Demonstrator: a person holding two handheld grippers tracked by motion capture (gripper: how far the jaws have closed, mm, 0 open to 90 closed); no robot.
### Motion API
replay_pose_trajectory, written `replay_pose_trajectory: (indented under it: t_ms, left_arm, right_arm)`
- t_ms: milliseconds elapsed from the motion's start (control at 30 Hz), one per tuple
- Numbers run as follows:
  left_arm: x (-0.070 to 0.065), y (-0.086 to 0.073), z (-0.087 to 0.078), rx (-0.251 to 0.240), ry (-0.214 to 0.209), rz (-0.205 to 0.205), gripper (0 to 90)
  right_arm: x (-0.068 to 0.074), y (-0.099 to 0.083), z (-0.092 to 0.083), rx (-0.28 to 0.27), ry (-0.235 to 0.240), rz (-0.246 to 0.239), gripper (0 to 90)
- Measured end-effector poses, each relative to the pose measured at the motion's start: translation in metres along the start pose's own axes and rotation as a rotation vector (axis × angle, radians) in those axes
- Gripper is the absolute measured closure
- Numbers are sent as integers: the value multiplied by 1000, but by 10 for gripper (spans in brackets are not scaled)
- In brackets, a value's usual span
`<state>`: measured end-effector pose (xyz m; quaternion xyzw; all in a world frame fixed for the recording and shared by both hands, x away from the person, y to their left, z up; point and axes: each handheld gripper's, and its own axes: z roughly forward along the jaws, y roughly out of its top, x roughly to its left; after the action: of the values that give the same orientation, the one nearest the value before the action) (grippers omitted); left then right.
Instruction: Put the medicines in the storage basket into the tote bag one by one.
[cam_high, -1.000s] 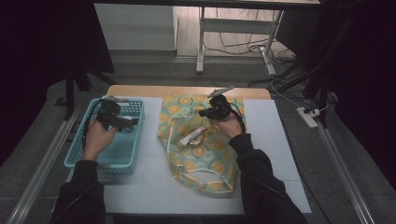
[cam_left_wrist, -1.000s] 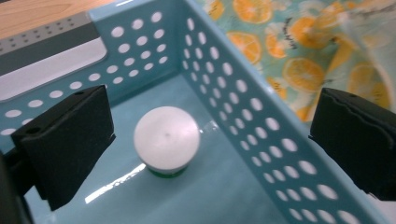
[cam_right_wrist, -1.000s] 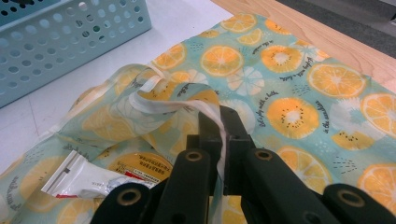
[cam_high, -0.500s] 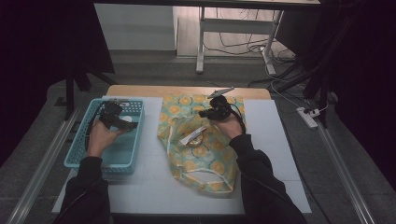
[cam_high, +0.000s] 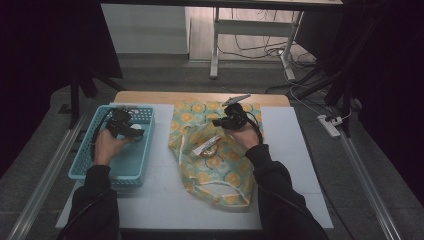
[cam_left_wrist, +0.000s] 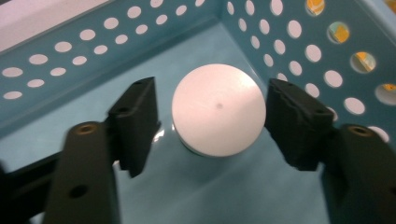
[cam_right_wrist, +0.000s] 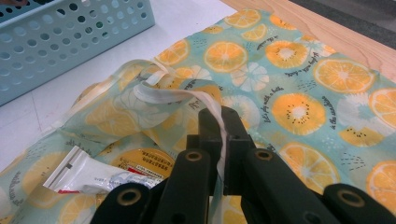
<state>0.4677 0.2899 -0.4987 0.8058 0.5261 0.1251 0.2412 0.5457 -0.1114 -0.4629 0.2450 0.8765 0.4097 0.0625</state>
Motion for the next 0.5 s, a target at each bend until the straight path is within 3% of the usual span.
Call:
replay_pose_trajectory:
  t_ms: [100,233,433,500]
  left_arm:
    - [-1,0,-1,8,7,7,495]
    - [-2,1,-3,12,22,-15,503]
    - [-1,1,-11,-22,31,-51,505]
    - [-3,2,-13,-27,33,-42,505]
  right_arm:
    - [0,0,0,-1,0,0,900]
    - [0,-1,0,-2,0,1,900]
    - [0,0,0,-2,1,0,900]
    - [0,0,0,-4,0,2,900]
